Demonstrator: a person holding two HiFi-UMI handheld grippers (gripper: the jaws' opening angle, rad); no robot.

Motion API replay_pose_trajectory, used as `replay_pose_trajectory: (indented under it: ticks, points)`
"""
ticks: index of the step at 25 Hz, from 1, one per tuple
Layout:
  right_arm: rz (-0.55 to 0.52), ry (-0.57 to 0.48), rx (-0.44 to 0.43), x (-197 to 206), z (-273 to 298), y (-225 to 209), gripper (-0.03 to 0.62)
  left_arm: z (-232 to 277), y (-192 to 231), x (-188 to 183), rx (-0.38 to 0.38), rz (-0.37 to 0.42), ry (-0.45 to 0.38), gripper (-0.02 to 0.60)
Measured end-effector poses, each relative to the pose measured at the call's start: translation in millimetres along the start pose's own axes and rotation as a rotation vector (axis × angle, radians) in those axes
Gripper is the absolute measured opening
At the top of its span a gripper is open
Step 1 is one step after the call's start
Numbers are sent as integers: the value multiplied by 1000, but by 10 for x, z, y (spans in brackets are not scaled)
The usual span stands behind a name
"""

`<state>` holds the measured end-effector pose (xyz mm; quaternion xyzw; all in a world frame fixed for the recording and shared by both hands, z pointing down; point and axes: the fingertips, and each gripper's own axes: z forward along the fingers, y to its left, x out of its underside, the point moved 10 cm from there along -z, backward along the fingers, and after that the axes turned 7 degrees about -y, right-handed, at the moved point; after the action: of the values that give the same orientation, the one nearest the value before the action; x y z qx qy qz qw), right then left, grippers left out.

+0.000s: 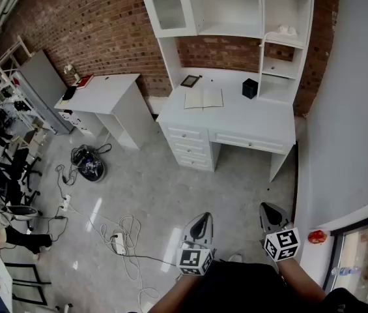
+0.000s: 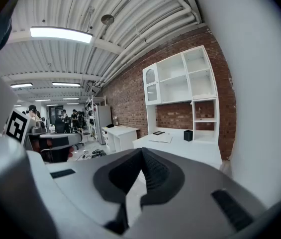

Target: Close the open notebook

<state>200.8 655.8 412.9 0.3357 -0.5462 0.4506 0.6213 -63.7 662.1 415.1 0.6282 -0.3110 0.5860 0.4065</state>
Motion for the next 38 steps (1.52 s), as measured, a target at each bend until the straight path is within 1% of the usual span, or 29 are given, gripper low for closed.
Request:
replay_pose_trajectory:
  ticks: [3,8,16,22,27,28,29,30,31,32,33,34,35,38]
  points:
    - [0,-12,-8,24,-27,-16,-2,-9,-25,36,-6,3,-7,9]
    - [33,-35,-20,8,30,-74,-2,62,-30,23,-20,-6,-13,9]
    - [50,-56,-10,41,17,-147,-1,164,-106,67,2,-2,-11,9]
    - [53,-58,10,20,-45,-218,0,177,-122,39,-6,-2,-15,11]
    - [64,-50,-10,68,-70,-251,5,163,-122,43,12,-1,-37,11]
    - [61,-51,-8,79,-79,-253,35,157,-124,43,14,-1,-40,12]
    - [62,-54,-3,89,-90,-258,84,152,-124,48,14,-3,-38,28]
    - [67,-58,6,100,-101,-268,149,149,-120,61,13,-7,-34,98]
    - [75,-61,16,112,-109,-281,197,145,-109,80,9,-10,-27,154]
    - [81,-63,28,125,-114,-293,231,138,-94,104,1,-12,-21,168]
    - [85,-63,39,140,-116,-302,282,126,-76,127,-10,-13,-16,218]
    - [86,-59,45,158,-116,-305,310,111,-62,147,-19,-16,-12,257]
    - [87,-54,45,180,-115,-303,325,93,-52,165,-26,-21,-9,268]
    - [98,-33,14,245,-86,-272,327,49,-49,197,-33,-25,-4,273]
